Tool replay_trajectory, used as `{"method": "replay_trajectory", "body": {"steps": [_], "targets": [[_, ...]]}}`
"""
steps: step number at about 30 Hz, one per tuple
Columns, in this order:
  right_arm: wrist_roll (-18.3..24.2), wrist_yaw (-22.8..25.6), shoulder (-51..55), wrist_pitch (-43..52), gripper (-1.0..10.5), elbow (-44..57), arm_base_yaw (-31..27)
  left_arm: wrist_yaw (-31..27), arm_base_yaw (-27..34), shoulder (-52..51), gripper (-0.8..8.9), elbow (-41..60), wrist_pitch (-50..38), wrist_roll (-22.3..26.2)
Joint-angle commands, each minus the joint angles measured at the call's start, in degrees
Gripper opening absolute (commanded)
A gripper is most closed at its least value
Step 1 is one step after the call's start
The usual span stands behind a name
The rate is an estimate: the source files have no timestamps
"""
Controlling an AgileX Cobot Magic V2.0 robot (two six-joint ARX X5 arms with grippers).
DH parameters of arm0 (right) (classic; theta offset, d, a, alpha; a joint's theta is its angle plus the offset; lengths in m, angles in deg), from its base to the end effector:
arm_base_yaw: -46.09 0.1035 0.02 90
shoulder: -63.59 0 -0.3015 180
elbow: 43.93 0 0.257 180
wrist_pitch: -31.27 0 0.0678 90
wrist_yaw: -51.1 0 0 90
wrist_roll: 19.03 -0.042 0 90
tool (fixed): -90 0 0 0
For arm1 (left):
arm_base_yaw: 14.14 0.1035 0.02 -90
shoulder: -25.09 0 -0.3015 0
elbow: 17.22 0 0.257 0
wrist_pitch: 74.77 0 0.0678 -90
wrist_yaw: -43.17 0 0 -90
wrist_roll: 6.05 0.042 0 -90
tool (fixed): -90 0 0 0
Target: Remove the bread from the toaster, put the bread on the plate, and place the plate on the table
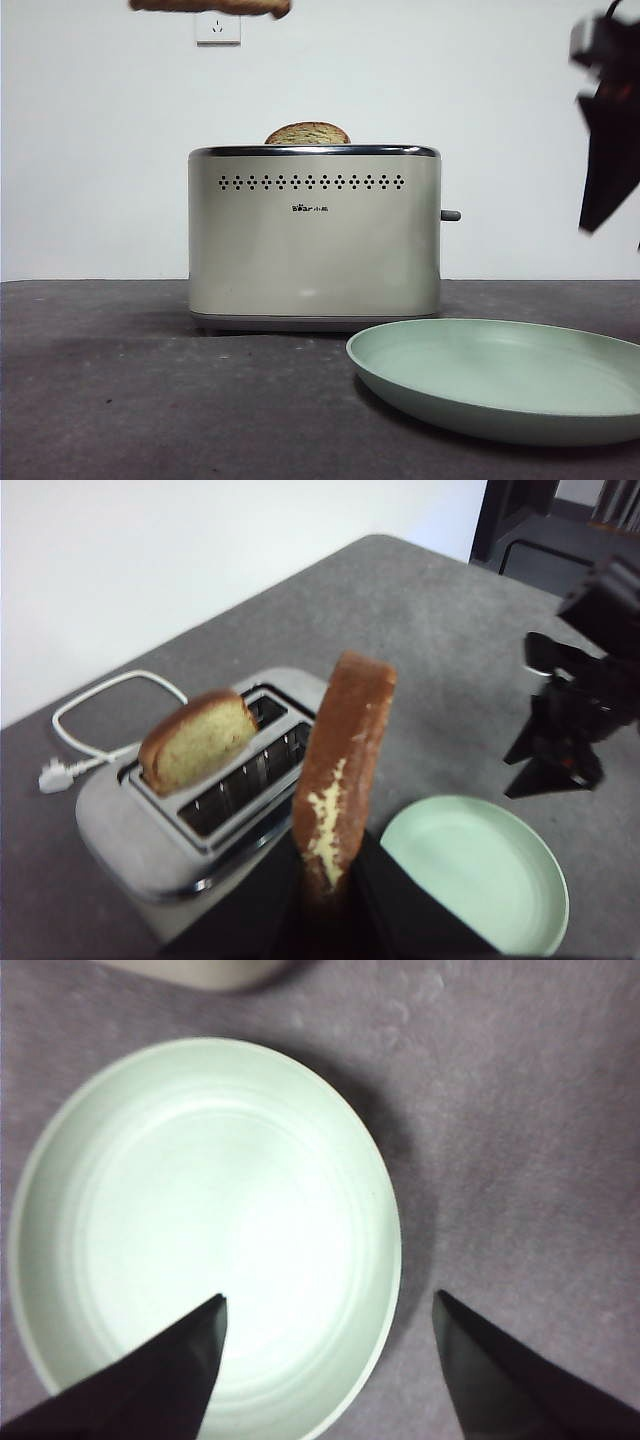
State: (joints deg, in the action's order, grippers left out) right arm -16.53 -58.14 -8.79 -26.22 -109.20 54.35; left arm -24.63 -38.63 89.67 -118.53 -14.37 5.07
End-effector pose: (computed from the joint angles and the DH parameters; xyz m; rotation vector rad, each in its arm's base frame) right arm 0.2255 0.0467 0.2620 0.0706 1.1222 0.4521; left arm 0.1702 -0.0950 0.4867 0.1890 0.3453 -0.8417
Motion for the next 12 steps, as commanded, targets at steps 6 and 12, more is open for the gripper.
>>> {"method": "replay_trajectory", "body": {"steps": [6,12], "targets": [[-0.8,0.2,-10.2,4.2,2.7,-0.6,0.2,-0.2,-0.2,-4.9,0.04,5.3,1.7,-1.6],[-0.8,0.2,-15.2,6.7,2.2,-0.6,0.2,-0.2,-0.2,-9.4,0.04,11.8,1.9,-3.1]]}}
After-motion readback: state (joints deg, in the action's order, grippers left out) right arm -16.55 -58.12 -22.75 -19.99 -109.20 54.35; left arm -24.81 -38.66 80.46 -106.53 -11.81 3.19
